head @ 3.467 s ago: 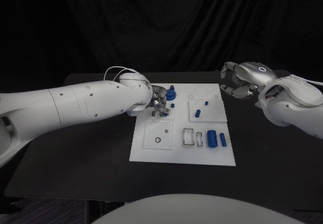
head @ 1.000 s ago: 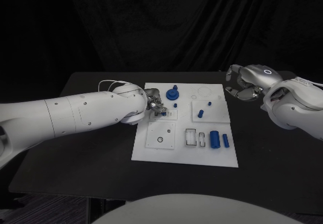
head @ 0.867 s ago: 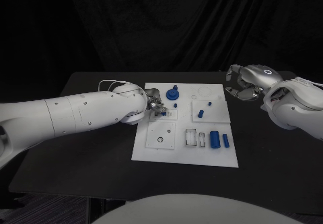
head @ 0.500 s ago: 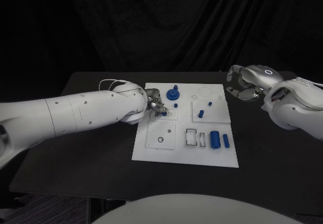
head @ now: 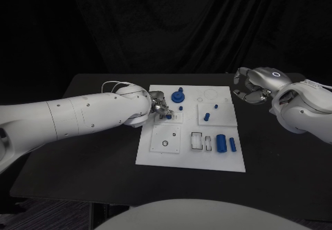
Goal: Assemble the parts on the task board
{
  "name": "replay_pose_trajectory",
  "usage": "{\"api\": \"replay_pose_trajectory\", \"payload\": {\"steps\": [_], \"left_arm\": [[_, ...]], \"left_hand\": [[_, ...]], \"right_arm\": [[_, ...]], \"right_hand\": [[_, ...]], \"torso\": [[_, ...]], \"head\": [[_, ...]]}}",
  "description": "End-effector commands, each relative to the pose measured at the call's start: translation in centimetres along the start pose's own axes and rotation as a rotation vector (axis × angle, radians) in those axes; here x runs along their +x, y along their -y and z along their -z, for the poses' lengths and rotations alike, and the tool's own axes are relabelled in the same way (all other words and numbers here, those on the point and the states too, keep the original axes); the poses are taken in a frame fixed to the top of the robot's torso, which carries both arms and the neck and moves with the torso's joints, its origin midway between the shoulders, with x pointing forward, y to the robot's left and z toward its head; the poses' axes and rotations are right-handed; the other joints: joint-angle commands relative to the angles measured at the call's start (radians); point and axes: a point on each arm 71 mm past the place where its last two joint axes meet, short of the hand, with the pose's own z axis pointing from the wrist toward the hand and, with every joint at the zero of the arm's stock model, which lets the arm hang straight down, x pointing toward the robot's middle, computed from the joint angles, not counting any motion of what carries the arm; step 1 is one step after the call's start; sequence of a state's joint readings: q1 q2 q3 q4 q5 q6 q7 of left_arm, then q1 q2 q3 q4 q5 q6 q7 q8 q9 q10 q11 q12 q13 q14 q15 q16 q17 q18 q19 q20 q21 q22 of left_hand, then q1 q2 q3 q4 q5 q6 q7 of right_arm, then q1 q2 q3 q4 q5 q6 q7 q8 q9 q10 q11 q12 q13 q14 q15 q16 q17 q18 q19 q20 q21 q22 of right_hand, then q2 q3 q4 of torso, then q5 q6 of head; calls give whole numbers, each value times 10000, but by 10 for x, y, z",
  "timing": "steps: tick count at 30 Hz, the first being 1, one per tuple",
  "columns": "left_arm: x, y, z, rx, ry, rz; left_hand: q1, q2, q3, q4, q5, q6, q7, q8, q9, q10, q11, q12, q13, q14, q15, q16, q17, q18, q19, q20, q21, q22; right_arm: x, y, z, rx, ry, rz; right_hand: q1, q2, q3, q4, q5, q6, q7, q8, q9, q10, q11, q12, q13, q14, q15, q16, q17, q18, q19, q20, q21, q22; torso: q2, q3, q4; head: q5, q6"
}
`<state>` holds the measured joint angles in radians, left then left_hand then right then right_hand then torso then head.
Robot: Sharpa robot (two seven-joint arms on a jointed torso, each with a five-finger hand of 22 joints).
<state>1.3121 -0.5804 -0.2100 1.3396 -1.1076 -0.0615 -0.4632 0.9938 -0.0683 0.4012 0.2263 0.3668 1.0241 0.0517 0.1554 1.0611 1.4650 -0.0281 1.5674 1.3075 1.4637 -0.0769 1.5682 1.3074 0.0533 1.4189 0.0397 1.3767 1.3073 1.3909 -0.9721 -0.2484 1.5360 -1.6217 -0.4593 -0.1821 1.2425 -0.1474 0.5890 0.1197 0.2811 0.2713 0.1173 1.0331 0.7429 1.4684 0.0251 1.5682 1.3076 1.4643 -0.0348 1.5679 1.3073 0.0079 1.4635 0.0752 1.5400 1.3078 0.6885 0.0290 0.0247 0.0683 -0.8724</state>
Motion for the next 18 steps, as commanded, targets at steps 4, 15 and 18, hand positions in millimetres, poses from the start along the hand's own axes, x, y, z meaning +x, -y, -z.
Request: {"api": "replay_pose_trajectory", "payload": {"steps": [4, 15, 18], "left_arm": [[5, 0, -1, 104, -298, -62], [6, -1, -1, 130, -366, -91], [6, -1, -1, 148, -386, -101]], "left_hand": [[-356, 27, -682, 502, -26, 92, 27, -170, -129, 1058, 107, 34, 2633, 1071, 80, 26, 2634, 117, -29, 32, -71, 447], [-654, 122, -1165, 648, -15, 135, 30, -274, -183, 1058, 115, 34, 2633, 1071, 86, 26, 2634, 121, -28, 39, -106, 457], [-681, 187, -1201, 646, -6, 150, 26, -282, -186, 1058, 114, 34, 2633, 1071, 86, 26, 2634, 124, -34, 40, -117, 451]], "right_arm": [[2, 2, 1, 248, -116, 70], [3, 3, 1, 300, -193, 82], [3, 3, 1, 314, -214, 84]], "right_hand": [[140, -8, 0, -82, 19, 79, -1, -69, -21, 1024, 19, 26, 2632, 1065, 12, 29, 2635, 34, 811, 25, -58, 2481], [177, -7, 25, -144, 22, 103, 2, -96, -51, 1024, 21, 26, 2632, 1065, 13, 29, 2635, 34, 810, 25, -60, 2480], [185, -1, 33, -158, 23, 113, 2, -100, -57, 1024, 21, 26, 2632, 1065, 13, 29, 2635, 34, 811, 25, -60, 2480]], "torso": [[0, 0, 0], [0, -2, 1], [4, -3, 5]], "head": [[8, -3], [18, -3], [25, -3]]}}
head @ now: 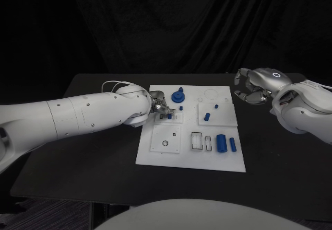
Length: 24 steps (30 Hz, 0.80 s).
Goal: Assemble the parts on the task board
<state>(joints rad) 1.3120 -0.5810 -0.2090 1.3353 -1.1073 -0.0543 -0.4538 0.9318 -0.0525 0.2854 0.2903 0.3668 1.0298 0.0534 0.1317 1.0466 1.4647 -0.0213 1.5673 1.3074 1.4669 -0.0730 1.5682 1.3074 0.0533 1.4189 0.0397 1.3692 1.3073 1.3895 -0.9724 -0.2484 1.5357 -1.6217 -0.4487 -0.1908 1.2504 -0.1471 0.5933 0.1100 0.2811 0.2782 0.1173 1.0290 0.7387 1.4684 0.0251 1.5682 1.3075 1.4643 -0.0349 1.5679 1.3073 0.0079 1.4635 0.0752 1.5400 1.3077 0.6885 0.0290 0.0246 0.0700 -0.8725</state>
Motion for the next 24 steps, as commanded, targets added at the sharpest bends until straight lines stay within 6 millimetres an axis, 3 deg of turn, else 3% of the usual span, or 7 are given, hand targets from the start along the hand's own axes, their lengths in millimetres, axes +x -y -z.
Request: {"api": "replay_pose_trajectory", "payload": {"steps": [1, 13, 16, 17, 19, 24], "left_arm": [[6, 0, -1, 103, -345, -85], [2, 0, 4, 459, 374, 305], [1, -1, 9, 575, 633, 449], [-2, 0, 12, 665, 767, 479], [-10, 1, 16, 847, 1032, 349], [-36, 5, 24, 1227, 1498, -133]], "left_hand": [[-61, 29, -43, 6, -6, 93, 9, -45, -41, 1061, 46, 35, 2634, 1039, 48, 26, 2634, 123, -34, 40, -42, 451], [-286, 268, -338, 13, -5, 199, -31, 12, 52, 1061, 24, 35, 2634, 1039, 33, 26, 2634, 91, 62, 31, 52, 589], [-123, 282, -668, 14, 9, -63, -73, 420, 762, 1061, -24, 35, 2634, 1039, -15, 26, 2634, 44, 227, -13, 214, 783], [76, 289, -844, 1, 13, -279, -96, 701, 1288, 1061, -41, 35, 2634, 1039, -36, 26, 2634, 16, 317, -36, 305, 897], [263, 274, -963, -10, 16, -368, -116, 907, 1641, 1061, -64, 35, 2634, 1039, -48, 26, 2634, -12, 387, -49, 392, 1005], [658, 296, -1038, -42, 28, -530, -122, 1051, 1972, 1061, -58, 35, 2634, 1039, -44, 26, 2634, -18, 389, -52, 403, 1051]], "right_arm": [[2, 2, 1, 223, -101, 67], [1, 3, 2, 265, -78, 54], [1, 4, 3, 311, -87, 55], [1, 5, 4, 334, -93, 57], [1, 6, 4, 364, -93, 60], [1, 7, 5, 395, -56, 59]], "right_hand": [[112, 3, -2, -71, 24, 55, 3, -63, -21, 1024, 21, 26, 2633, 1065, 13, 29, 2635, 36, 807, 25, -65, 2480], [97, 14, 2, -73, 20, 88, 7, -68, -34, 1024, 25, 26, 2633, 1065, 14, 29, 2635, 38, 802, 26, -73, 2477], [32, 15, -12, -51, 13, 127, 14, -87, -60, 1024, 30, 26, 2633, 1065, 19, 29, 2635, 37, 803, 28, -71, 2478], [-18, 20, -22, -32, 11, 148, 14, -104, -80, 1024, 32, 26, 2633, 1065, 21, 29, 2635, 38, 802, 30, -74, 2477], [-18, 20, -22, -32, 11, 148, 14, -104, -80, 1024, 32, 26, 2633, 1065, 21, 29, 2635, 38, 802, 30, -74, 2477], [-67, 22, -34, -12, 9, 163, 15, -118, -96, 1024, 35, 26, 2633, 1065, 23, 29, 2635, 38, 801, 32, -76, 2476]], "torso": [[2, -1, 6], [2, 4, 5], [4, 2, -1], [5, 2, -1], [5, -1, -1], [2, -4, -7]], "head": [[8, -1], [1, -1], [13, -1], [-14, -1], [-30, -1], [-32, -1]]}}
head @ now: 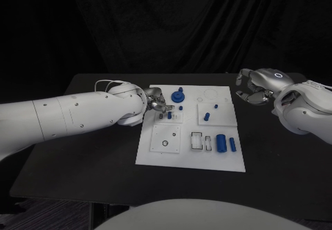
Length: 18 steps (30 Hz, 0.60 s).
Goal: Assemble the parts on the task board
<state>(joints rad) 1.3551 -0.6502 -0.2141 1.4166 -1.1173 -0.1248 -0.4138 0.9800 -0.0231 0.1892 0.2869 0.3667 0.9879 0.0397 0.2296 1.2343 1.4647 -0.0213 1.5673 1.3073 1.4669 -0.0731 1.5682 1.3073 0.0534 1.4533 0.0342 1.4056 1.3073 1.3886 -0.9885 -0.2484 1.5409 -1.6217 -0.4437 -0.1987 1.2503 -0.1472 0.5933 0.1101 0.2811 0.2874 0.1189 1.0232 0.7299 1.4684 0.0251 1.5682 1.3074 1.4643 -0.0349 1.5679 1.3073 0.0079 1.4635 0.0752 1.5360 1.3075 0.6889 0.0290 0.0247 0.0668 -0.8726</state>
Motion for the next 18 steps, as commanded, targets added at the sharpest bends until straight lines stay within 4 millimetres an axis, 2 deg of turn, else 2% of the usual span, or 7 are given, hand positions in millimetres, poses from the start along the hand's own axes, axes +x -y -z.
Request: {"api": "replay_pose_trajectory", "payload": {"steps": [1, 8, 10, 11, 14, 17, 18], "left_arm": [[-20, 8, 3, 727, 622, -366], [-38, 9, 1, 791, 118, -541], [-39, 8, -2, 610, -422, -297], [-39, 7, -3, 438, -803, -154], [-35, 5, -7, -167, -1866, 158], [-32, 4, -13, -856, -2799, 213], [-32, 4, -14, -986, -2939, 204]], "left_hand": [[223, 3, -84, -10, 29, -139, 20, 77, 122, 1061, -54, 35, 2635, 1039, -40, 26, 2635, -18, 40, 5, 35, 1052], [740, 53, -118, -19, 39, -505, 116, -51, 235, 1061, 37, 35, 2635, 1039, 46, 26, 2635, -36, 33, 71, 71, 1140], [1165, 101, -14, -159, 51, -451, 89, -59, 230, 1061, 25, 35, 2635, 1039, 47, 26, 2635, -42, 41, 86, 100, 1187], [1446, 129, 105, -232, 63, -433, 78, -128, 145, 1061, 17, 35, 2635, 1039, 41, 26, 2635, -42, 38, 86, 106, 1206], [1714, 107, 203, -286, 57, -319, 76, -261, -74, 1061, 12, 35, 2635, 1039, 39, 26, 2635, -42, 32, 87, 109, 1229], [1772, 99, 222, -230, 50, -126, 72, -407, -343, 1061, 7, 35, 2635, 1039, 37, 26, 2635, -42, 31, 87, 110, 1250], [1770, 88, 216, -198, 48, -68, 73, -479, -449, 1061, 7, 35, 2635, 1039, 36, 26, 2635, -40, 28, 86, 104, 1252]], "right_arm": [[1, 1, 1, 205, 8, 42], [1, 0, -1, 190, 38, 41], [1, 0, -1, 177, 48, 39], [1, -1, -2, 172, 51, 38], [1, -1, -2, 163, 53, 37], [1, -1, -2, 158, 48, 41], [1, -1, -2, 156, 45, 42]], "right_hand": [[-66, 23, -34, -13, 9, 72, -1, -60, -8, 1024, 35, 26, 2634, 1065, 23, 29, 2635, 39, 801, 32, -36, 2478], [-76, 24, -33, -15, 12, 78, -4, -67, -16, 1024, 34, 26, 2634, 1065, 24, 29, 2635, 41, 796, 33, -42, 2475], [-76, 24, -33, -15, 12, 78, -4, -67, -16, 1024, 34, 26, 2634, 1065, 24, 29, 2635, 41, 796, 33, -42, 2475], [-76, 24, -33, -15, 12, 78, -4, -67, -16, 1024, 34, 26, 2634, 1065, 24, 29, 2635, 41, 796, 33, -42, 2475], [-82, 24, -32, -15, 13, 81, -5, -70, -20, 1024, 34, 26, 2634, 1065, 24, 29, 2635, 38, 803, 33, -34, 2479], [-109, 32, -31, -3, 14, 94, -7, -79, -31, 1024, 32, 26, 2634, 1065, 24, 29, 2635, 41, 796, 33, -43, 2475], [-109, 32, -31, -3, 14, 94, -7, -79, -31, 1024, 32, 26, 2634, 1065, 24, 29, 2635, 41, 796, 33, -43, 2475]], "torso": [[-5, -2, -11], [-20, 26, -16], [-20, 31, -10], [-17, 25, -3], [-25, 30, 0], [-39, 47, -15], [-34, 37, -9]], "head": [[-3, 0], [-23, 0], [-33, 0], [-53, 0], [-67, 0], [-48, 0], [-53, 0]]}}
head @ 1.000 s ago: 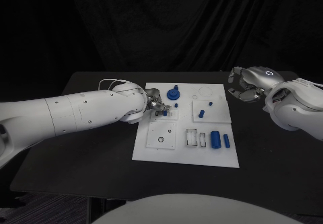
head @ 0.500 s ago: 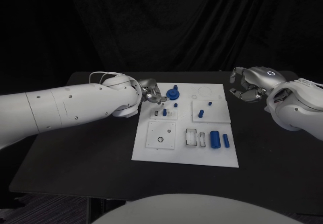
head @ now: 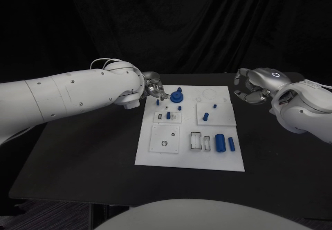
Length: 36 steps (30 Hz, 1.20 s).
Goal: Assemble the parts on the task board
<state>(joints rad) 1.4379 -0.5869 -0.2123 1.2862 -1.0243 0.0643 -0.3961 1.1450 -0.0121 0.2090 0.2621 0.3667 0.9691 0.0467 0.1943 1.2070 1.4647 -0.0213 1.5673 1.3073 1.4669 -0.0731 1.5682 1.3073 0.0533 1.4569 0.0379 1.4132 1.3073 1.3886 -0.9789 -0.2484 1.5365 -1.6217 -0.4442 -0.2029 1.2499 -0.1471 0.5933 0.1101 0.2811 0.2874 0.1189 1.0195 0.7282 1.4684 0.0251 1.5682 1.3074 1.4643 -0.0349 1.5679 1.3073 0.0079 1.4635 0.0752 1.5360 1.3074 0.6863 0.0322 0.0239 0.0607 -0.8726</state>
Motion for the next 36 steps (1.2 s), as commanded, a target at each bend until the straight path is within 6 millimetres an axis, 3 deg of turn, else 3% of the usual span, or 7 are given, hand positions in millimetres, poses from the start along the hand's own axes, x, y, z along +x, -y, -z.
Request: {"api": "replay_pose_trajectory", "payload": {"steps": [1, 4, 9, 14, 36], "left_arm": [[11, -2, -3, -806, -2093, 339], [10, -1, -7, -1144, -2366, 297], [10, 3, -13, -1467, -2719, 120], [10, 9, -17, -1614, -2954, -54], [10, 21, -29, -1751, -3088, -216]], "left_hand": [[114, -37, 8, 83, 47, 174, 6, -193, -280, 1061, 6, 35, 2635, 1039, 33, 26, 2635, -42, -1, 50, 34, 1263], [93, -59, -15, 153, 46, 303, 11, -373, -563, 1061, 10, 35, 2635, 1039, 33, 26, 2635, -45, 16, 46, 43, 1287], [-50, -57, -100, 221, 46, 656, 75, -1034, -1700, 1061, 45, 35, 2635, 1039, 53, 26, 2635, -47, 38, 66, 19, 1319], [-102, -55, -141, 227, 45, 846, 90, -1273, -2204, 1061, 52, 35, 2635, 1039, 58, 26, 2635, -41, 42, 66, -6, 1322], [-198, -3, -171, 258, 43, 890, 109, -1318, -2432, 1061, 66, 35, 2635, 1039, 63, 26, 2635, -23, 6, 70, -77, 1278]], "right_arm": [[1, 1, 0, 166, 34, 44], [1, 0, -1, 145, 14, 48], [1, -2, -2, 94, -37, 59], [2, -3, -3, 40, -37, 54], [3, -6, -5, -16, -157, 70]], "right_hand": [[-105, 30, -31, -3, 14, 94, -7, -42, -14, 1023, 33, 26, 2634, 1065, 23, 29, 2635, 41, 796, 33, -44, 2476], [-115, 32, -30, 0, 15, 99, -7, -45, -18, 1023, 32, 26, 2634, 1065, 23, 29, 2635, 38, 801, 34, -36, 2479], [-191, 63, 4, 11, 20, 253, -24, -71, -80, 1023, 19, 26, 2634, 1065, 14, 29, 2635, 40, 798, 31, -42, 2477], [-210, 61, 14, 4, 21, 304, -31, -86, -105, 1023, 14, 26, 2634, 1065, 11, 29, 2635, 41, 797, 28, -44, 2477], [-248, 53, 110, -77, 26, 521, -54, -202, -244, 1023, -9, 26, 2634, 1065, -9, 29, 2635, 51, 774, 12, -80, 2463]], "torso": [[-15, 15, -6], [-29, 35, -19], [-5, 16, -32], [-3, 12, -14], [3, 15, -15]], "head": [[10, 0], [-2, 0], [-3, 0], [-1, 0], [-16, 0]]}}
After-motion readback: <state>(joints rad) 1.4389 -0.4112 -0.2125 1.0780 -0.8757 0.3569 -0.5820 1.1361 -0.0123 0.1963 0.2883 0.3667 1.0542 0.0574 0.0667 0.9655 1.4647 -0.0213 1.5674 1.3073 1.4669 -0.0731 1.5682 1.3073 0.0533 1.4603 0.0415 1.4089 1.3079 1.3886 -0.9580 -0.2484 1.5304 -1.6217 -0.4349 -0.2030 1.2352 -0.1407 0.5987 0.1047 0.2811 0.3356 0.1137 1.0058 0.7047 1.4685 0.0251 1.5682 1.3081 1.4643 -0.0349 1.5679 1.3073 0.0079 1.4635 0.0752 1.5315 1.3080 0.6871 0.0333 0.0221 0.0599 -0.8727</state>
